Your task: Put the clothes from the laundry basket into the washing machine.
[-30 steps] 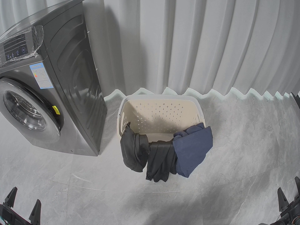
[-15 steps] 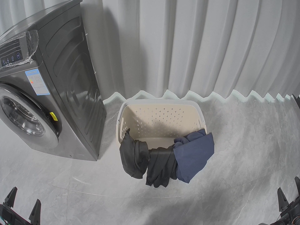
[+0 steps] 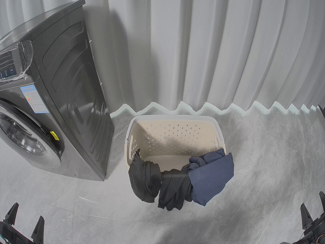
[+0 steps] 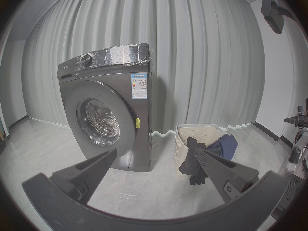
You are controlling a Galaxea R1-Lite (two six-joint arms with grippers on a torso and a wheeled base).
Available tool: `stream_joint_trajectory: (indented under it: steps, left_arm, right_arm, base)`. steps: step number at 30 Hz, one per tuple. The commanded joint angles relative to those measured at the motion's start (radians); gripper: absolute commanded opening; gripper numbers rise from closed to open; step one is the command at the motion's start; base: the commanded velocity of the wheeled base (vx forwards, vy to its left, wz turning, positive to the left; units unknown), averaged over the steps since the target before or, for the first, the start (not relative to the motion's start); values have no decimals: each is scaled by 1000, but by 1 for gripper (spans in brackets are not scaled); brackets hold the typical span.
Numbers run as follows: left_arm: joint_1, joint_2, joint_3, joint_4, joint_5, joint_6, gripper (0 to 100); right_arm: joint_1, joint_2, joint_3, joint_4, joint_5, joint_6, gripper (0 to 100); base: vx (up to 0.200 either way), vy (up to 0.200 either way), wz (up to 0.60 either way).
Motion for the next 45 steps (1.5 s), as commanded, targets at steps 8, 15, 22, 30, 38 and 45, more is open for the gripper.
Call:
stream_joint_trajectory:
  steps: [8, 15, 22, 30, 38, 45]
  left_arm:
    - [1, -18, 16, 1, 2, -3, 100]
    - [1, -18, 16, 1, 0, -3, 100]
    - [1, -18, 16, 1, 2, -3, 100]
    - [1, -18, 16, -1, 2, -3, 100]
    - [1, -18, 16, -1, 2, -3, 100]
    - [1, -18, 16, -1, 2, -5, 100]
  right_arm:
    - [0, -16, 16, 0, 0, -1, 100]
    - [0, -16, 16, 0, 1, -1, 100]
    - [0, -16, 16, 0, 0, -1, 100]
    - [0, -16, 16, 0, 0, -1, 100]
    - [0, -16, 16, 0, 1, -1, 100]
    - [0, -16, 16, 0, 0, -1, 100]
  base:
    - [75, 0, 0]
    - [171, 0, 0]
    - [0, 0, 0]
    - [0, -150, 0]
    - [0, 0, 0]
    - [29, 0, 0]
